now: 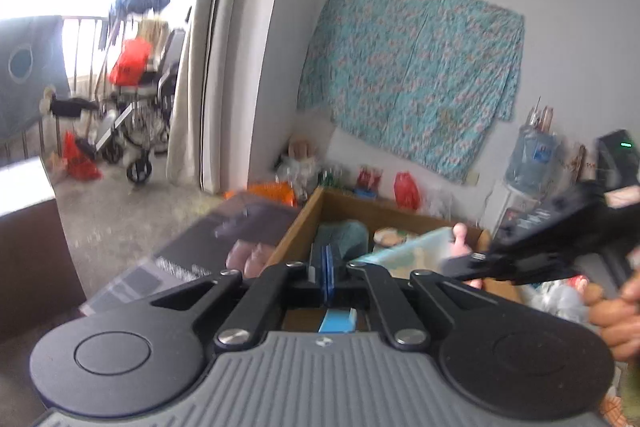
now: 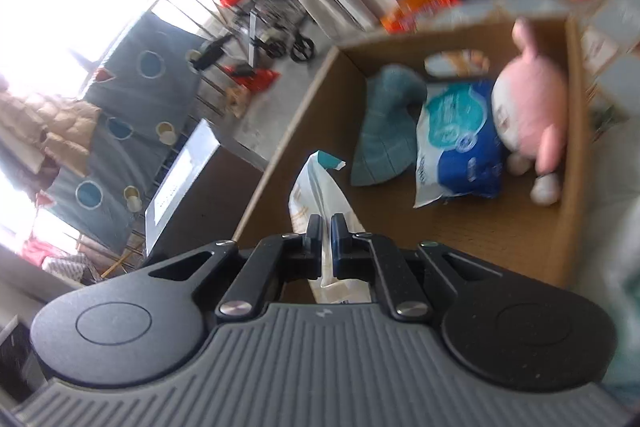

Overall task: Organize soft objects
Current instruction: 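Carry the swab bag into the box and open the right tool while the left tool holds the blue box, then lower the blue bandage box into the cardboard box and open the left tool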

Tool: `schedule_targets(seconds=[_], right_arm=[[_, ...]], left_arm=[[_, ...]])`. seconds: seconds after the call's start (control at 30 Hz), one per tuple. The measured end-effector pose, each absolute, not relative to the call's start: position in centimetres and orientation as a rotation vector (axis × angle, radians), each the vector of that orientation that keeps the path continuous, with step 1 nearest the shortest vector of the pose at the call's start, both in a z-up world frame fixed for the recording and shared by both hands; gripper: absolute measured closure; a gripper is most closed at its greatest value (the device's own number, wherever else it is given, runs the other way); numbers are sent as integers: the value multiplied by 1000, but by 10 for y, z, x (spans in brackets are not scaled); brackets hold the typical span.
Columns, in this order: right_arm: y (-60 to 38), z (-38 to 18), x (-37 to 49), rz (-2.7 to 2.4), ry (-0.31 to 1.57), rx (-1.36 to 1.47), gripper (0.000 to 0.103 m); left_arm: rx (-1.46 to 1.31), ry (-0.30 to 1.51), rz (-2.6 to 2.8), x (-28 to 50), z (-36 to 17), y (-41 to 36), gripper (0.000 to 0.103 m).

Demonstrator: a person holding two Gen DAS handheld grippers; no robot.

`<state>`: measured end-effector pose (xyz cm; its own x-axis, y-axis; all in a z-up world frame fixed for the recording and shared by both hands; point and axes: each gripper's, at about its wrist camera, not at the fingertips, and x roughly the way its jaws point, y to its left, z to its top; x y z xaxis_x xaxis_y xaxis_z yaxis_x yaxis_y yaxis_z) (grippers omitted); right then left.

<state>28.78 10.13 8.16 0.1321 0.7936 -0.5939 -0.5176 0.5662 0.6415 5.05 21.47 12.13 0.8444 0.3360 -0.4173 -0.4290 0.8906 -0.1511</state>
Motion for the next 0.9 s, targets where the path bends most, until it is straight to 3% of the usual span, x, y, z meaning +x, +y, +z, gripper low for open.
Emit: schedule_targets(seconds=[0.3, 0.43, 0.63, 0.77, 0.83, 0.9], right_arm=[[171, 2, 334, 788, 1255, 336, 99], [179, -12, 329, 762, 1289, 282, 98], [195, -28, 321, 765, 1327, 258, 94], [199, -32, 317, 799, 1327, 234, 80], [202, -32, 319, 819, 1344, 217, 60], [200, -24, 321, 838, 1345, 200, 53]], left_arm=[[-346, 421, 419, 29, 92, 249, 98], [-387, 426, 415, 19, 84, 260, 89], [-401, 424, 396, 16, 79, 262, 86], [-384, 411, 385, 17, 80, 258, 70], [-383, 408, 382, 17, 80, 256, 60], [-384, 394, 390, 14, 81, 254, 52]])
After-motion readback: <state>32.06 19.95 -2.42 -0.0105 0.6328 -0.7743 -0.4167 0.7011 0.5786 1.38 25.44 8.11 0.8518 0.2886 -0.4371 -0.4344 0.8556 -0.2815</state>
